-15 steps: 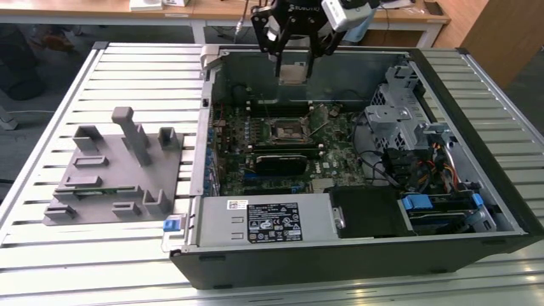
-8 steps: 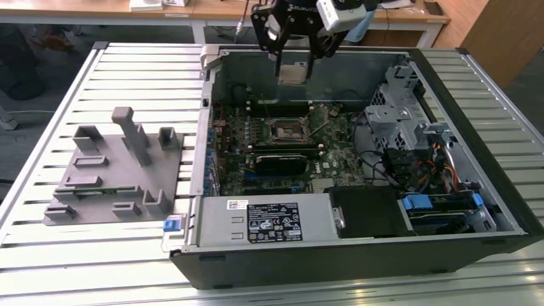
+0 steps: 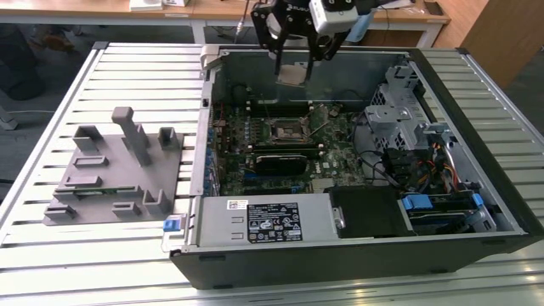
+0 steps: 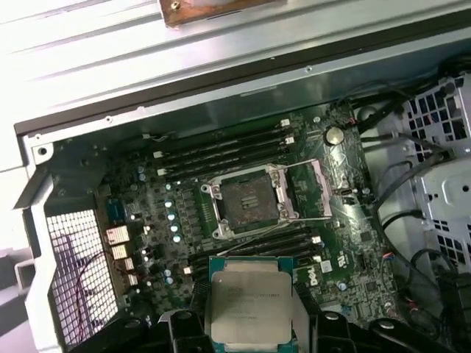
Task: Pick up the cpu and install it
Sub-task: 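Place the cpu into insertion slot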
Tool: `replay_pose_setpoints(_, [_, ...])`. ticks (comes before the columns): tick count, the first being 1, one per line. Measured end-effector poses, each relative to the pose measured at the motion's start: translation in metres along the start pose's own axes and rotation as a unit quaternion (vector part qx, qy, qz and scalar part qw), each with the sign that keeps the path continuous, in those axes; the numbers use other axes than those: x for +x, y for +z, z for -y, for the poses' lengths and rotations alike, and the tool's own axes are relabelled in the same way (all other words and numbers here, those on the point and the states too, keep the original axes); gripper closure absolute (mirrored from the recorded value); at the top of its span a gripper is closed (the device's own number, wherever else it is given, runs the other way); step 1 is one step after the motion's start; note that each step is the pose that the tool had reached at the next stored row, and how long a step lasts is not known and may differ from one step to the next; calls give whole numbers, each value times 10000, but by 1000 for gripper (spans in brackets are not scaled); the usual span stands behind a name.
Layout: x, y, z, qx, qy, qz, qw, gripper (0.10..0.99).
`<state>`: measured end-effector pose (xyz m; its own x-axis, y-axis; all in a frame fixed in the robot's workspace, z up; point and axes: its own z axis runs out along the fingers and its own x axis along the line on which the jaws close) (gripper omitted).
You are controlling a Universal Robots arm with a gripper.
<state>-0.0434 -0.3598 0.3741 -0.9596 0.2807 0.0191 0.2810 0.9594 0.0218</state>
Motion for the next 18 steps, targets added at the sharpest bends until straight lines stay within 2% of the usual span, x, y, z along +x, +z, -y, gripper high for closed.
replay_pose_setpoints(4, [0, 3, 0, 0, 339, 9, 9994, 557])
replay_pose_setpoints(9, [0, 8, 0, -2, 774, 20, 9970, 557])
replay_pose_setpoints(14, [0, 13, 0, -3, 1198, 32, 9928, 557])
replay_pose_setpoints(18, [0, 16, 0, -4, 1543, 41, 9880, 557])
